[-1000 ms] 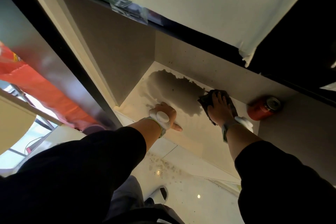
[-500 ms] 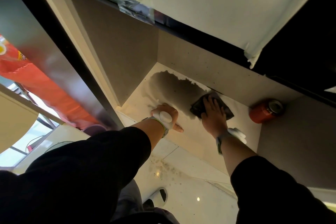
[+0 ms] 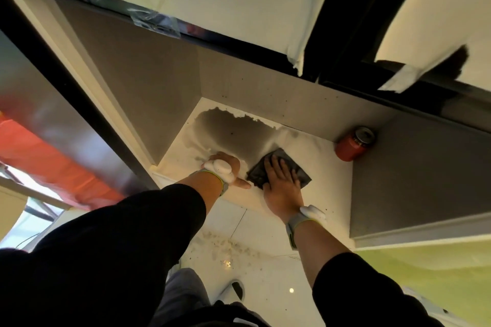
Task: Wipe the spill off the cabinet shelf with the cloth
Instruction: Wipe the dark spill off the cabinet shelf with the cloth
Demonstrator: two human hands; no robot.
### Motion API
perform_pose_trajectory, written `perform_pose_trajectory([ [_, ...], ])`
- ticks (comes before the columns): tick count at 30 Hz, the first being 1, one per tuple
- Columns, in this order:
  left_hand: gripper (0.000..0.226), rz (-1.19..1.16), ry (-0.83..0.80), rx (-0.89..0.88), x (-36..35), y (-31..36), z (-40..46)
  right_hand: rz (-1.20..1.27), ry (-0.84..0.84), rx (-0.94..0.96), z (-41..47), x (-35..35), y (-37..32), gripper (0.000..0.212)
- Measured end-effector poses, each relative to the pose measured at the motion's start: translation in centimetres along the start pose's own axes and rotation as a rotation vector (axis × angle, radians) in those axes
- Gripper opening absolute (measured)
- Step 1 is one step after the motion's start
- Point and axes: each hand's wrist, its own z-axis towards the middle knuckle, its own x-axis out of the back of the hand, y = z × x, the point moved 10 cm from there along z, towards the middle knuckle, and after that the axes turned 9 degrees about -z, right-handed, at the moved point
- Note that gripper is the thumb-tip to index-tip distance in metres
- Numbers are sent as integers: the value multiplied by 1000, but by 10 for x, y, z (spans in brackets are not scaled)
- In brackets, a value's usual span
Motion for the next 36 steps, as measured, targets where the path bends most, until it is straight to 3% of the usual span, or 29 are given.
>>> perform_pose_trajectory([
  [5, 73, 5, 49, -30, 8, 3, -11, 14, -10, -5, -4, -2, -2, 66],
  [26, 89, -84, 101, 21, 5, -9, -5, -43, -193, -53, 112, 1, -5, 64],
  [36, 95, -145, 111, 76, 5, -10, -12, -57, -200, -22, 138, 1, -4, 67],
])
